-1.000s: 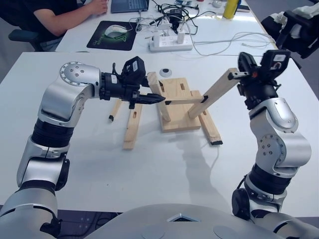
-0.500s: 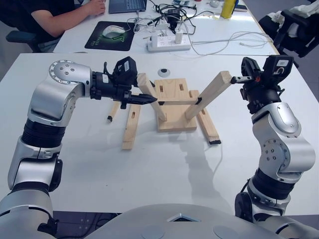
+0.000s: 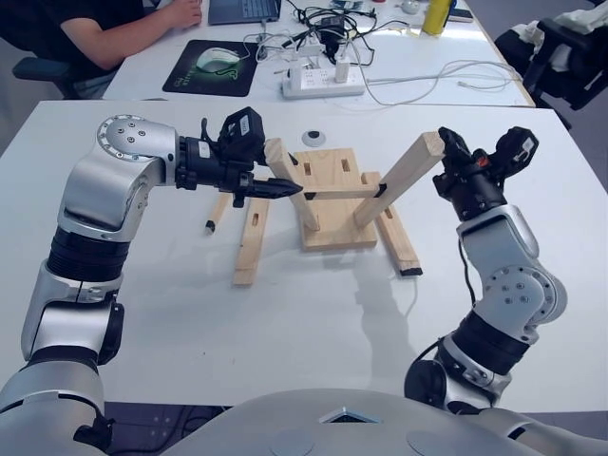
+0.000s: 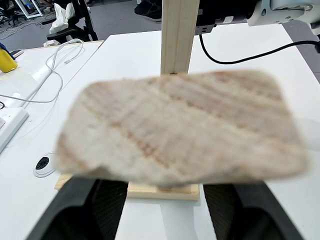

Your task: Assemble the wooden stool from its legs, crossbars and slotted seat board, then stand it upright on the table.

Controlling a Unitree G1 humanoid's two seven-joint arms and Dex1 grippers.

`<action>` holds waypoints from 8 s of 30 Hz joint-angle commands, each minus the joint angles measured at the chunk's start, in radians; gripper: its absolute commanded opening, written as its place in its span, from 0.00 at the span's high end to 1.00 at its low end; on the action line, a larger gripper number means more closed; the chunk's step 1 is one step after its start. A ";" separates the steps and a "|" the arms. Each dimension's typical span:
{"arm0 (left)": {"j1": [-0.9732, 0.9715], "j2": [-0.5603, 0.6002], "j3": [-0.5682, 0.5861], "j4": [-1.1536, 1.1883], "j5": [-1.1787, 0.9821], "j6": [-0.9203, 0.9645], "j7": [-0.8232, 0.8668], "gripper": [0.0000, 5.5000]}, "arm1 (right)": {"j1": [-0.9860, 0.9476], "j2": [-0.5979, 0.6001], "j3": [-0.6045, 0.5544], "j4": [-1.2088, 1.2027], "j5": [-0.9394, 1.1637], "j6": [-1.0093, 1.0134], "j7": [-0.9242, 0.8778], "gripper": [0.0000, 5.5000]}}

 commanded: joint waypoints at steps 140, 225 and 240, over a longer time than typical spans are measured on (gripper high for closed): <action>0.052 -0.004 0.499 -0.096 -0.356 0.194 0.311 0.24 | 0.264 -0.479 0.982 0.165 -0.874 0.135 0.385 1.00; -0.156 -0.308 0.354 0.053 -0.282 -0.001 0.757 1.00 | 0.124 -0.265 1.048 0.446 -0.949 0.047 0.367 1.00; -0.327 -0.315 0.386 0.021 -0.303 -0.005 0.766 1.00 | 0.129 -0.255 1.037 0.455 -0.961 0.050 0.366 1.00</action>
